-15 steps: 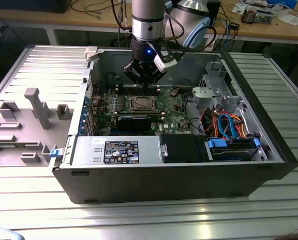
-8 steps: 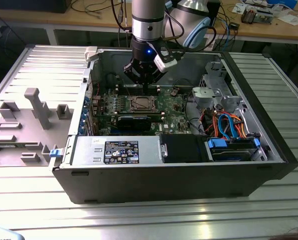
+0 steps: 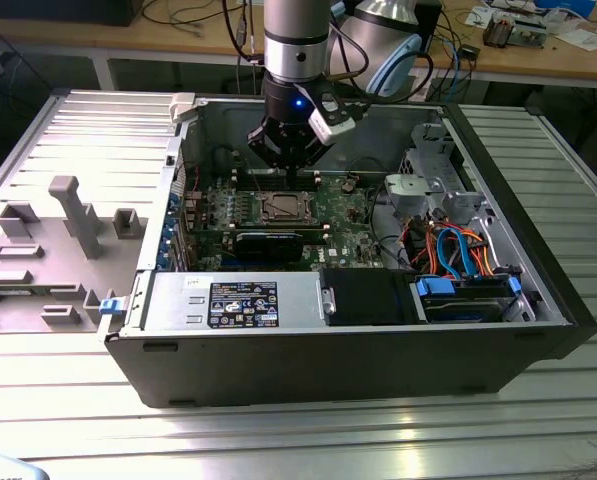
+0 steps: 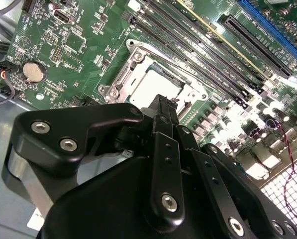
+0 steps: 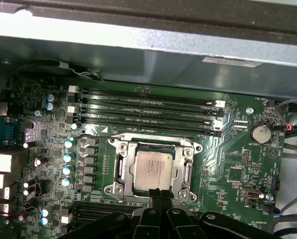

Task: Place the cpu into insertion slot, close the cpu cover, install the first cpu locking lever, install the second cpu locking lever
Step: 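Install the first cpu locking lever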

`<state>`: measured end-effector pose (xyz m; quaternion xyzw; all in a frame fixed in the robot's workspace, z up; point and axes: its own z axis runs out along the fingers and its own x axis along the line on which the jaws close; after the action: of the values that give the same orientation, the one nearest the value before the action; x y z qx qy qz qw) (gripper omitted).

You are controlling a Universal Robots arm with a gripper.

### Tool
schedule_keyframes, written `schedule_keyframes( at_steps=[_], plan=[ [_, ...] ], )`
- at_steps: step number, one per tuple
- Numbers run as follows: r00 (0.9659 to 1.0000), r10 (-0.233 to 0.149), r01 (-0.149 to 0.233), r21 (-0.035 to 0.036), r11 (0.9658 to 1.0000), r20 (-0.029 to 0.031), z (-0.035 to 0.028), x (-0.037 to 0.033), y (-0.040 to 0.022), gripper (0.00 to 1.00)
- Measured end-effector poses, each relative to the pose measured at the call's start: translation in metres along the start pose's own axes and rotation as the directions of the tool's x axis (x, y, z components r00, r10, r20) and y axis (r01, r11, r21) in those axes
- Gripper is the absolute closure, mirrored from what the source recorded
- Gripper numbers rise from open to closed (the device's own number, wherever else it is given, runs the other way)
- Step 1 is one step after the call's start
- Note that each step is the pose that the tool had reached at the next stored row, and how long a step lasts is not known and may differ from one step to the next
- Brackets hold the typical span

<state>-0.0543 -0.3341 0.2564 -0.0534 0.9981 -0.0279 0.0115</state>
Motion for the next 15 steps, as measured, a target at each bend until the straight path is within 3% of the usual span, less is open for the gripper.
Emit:
schedule_keyframes(
  at_steps=[15],
  plan=[
    [0.9998, -0.018, 0.018, -0.0003, 0.9998, 0.0011, 0.0, 0.0, 0.0, 0.89]
  ],
)
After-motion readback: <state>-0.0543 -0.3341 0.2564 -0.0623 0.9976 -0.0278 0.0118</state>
